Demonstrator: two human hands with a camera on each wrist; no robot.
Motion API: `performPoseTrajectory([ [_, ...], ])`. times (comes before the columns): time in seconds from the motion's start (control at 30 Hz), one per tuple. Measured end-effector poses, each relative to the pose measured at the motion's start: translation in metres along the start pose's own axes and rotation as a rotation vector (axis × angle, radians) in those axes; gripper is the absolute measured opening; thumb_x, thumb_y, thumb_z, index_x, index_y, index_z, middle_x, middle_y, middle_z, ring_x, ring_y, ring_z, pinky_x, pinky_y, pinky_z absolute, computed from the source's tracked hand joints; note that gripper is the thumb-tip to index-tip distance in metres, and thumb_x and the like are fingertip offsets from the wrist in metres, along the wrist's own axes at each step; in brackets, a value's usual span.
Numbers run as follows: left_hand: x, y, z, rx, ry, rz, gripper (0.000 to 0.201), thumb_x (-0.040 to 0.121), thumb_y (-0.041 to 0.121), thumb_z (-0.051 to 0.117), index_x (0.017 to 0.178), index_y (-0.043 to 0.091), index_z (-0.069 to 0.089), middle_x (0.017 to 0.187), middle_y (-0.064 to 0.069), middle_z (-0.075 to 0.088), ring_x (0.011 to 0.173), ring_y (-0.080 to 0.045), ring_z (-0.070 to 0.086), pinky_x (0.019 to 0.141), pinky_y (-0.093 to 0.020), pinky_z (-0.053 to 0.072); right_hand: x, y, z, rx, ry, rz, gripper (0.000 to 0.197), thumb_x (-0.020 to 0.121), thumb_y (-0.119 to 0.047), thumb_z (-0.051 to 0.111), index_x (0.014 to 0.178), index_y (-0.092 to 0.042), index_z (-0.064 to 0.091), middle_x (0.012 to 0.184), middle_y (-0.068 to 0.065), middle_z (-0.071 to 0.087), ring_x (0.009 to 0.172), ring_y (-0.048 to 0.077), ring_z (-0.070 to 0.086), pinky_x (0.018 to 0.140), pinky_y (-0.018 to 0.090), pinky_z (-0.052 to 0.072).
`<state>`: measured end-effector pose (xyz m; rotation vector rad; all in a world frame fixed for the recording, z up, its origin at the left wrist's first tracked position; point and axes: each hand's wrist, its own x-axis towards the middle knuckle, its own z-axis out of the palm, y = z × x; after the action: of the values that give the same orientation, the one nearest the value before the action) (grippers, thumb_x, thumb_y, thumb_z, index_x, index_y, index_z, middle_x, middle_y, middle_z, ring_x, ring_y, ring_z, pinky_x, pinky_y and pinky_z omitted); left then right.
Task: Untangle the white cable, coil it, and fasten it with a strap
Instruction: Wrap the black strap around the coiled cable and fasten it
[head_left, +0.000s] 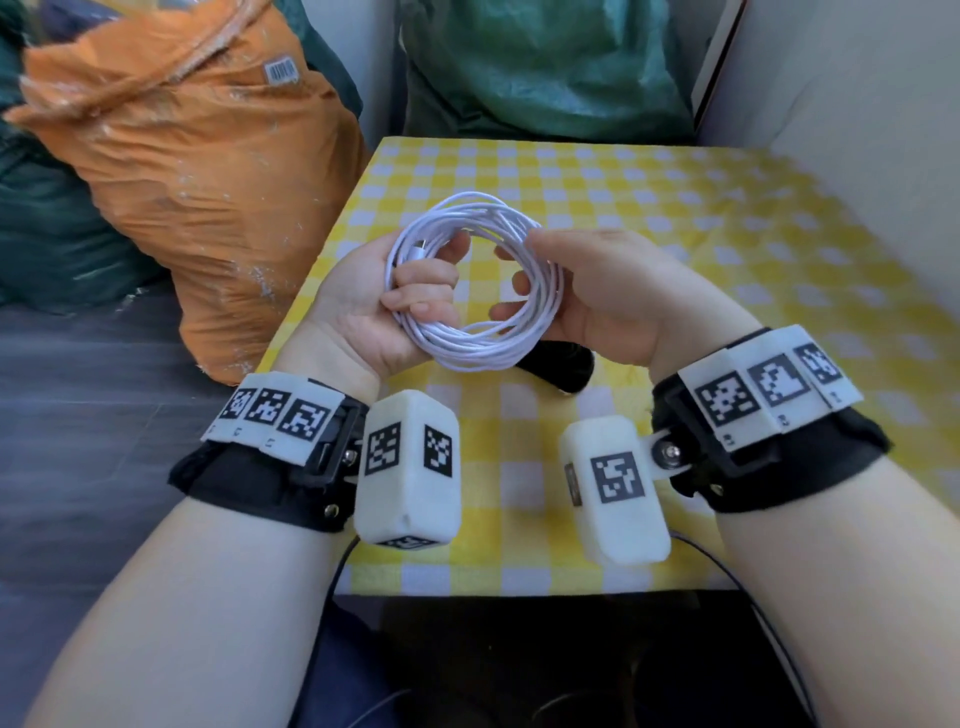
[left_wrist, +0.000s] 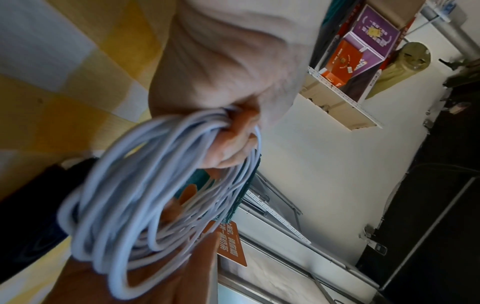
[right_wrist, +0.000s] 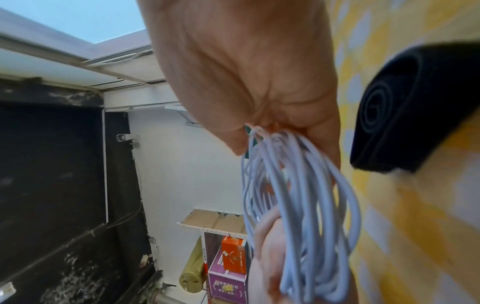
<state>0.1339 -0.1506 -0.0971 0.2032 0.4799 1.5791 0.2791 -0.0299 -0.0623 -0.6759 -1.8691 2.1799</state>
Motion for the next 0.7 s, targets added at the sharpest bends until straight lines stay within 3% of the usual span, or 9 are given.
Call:
performPoseTrajectory([
  [0.13, 0.002, -0.007, 0.012, 0.128, 0.131, 0.062, 0.036, 0.098, 0.028, 0.029, 0.084, 0.008, 0.056, 0.039, 0.007, 0.036, 0.025, -0.007, 0.033, 0.036, -0.017, 0.032, 0.001, 0.002, 0.009, 0.041, 0.062, -0.020, 0.021, 0.098, -0.025, 0.049, 0.106, -0.009, 0.058, 0.063, 0.001, 0.042, 0.046, 0.011, 0.043, 0.047, 0.022, 0.044],
  [0.27, 0.005, -0.012, 0.016, 0.237, 0.122, 0.084, 0.039, 0.101, 0.033, 0.027, 0.084, 0.012, 0.056, 0.044, 0.007, 0.039, 0.030, -0.005, 0.034, 0.050, -0.019, 0.035, 0.005, 0.004, 0.005, -0.012, 0.115, -0.094, 0.017, 0.100, -0.022, 0.046, 0.097, -0.011, 0.058, 0.050, -0.007, 0.034, 0.039, 0.007, 0.033, 0.049, 0.023, 0.035],
  [0.37, 0.006, -0.013, 0.018, 0.238, 0.087, 0.104, 0.049, 0.099, 0.048, 0.023, 0.098, 0.010, 0.054, 0.056, 0.008, 0.042, 0.038, -0.004, 0.038, 0.062, -0.022, 0.037, 0.007, 0.004, 0.003, 0.044, 0.173, -0.106, 0.018, 0.100, -0.018, 0.044, 0.089, -0.010, 0.056, 0.052, -0.006, 0.033, 0.039, 0.007, 0.030, 0.047, 0.023, 0.035],
  [0.47, 0.007, -0.013, 0.019, 0.295, 0.128, 0.168, 0.050, 0.094, 0.056, 0.032, 0.099, 0.010, 0.051, 0.064, 0.002, 0.046, 0.040, -0.005, 0.041, 0.065, -0.023, 0.048, 0.009, 0.006, 0.004, 0.038, 0.233, -0.105, 0.020, 0.100, -0.017, 0.042, 0.086, -0.011, 0.054, 0.054, -0.004, 0.032, 0.036, 0.006, 0.031, 0.048, 0.023, 0.035],
  [0.57, 0.009, -0.017, 0.021, 0.398, 0.238, 0.263, 0.031, 0.090, 0.045, 0.050, 0.099, 0.015, 0.053, 0.066, -0.001, 0.047, 0.036, -0.006, 0.038, 0.055, -0.021, 0.046, 0.010, 0.008, 0.005, -0.005, 0.244, -0.092, 0.020, 0.101, -0.018, 0.041, 0.088, -0.011, 0.054, 0.056, -0.003, 0.033, 0.035, 0.006, 0.033, 0.049, 0.023, 0.037],
  [0.63, 0.011, -0.019, 0.021, 0.419, 0.307, 0.319, 0.024, 0.093, 0.038, 0.051, 0.099, 0.015, 0.052, 0.059, 0.001, 0.046, 0.032, -0.004, 0.032, 0.046, -0.017, 0.039, 0.009, 0.008, 0.006, 0.005, 0.222, -0.076, 0.019, 0.101, -0.019, 0.042, 0.088, -0.011, 0.054, 0.057, -0.002, 0.033, 0.039, 0.008, 0.034, 0.048, 0.023, 0.040],
  [0.7, 0.012, -0.019, 0.021, 0.412, 0.322, 0.345, 0.031, 0.094, 0.046, 0.045, 0.101, 0.015, 0.050, 0.050, 0.005, 0.039, 0.030, -0.003, 0.027, 0.040, -0.017, 0.034, 0.007, 0.008, 0.005, -0.009, 0.188, -0.069, 0.018, 0.100, -0.020, 0.042, 0.089, -0.012, 0.054, 0.059, 0.000, 0.036, 0.043, 0.010, 0.038, 0.049, 0.023, 0.046],
])
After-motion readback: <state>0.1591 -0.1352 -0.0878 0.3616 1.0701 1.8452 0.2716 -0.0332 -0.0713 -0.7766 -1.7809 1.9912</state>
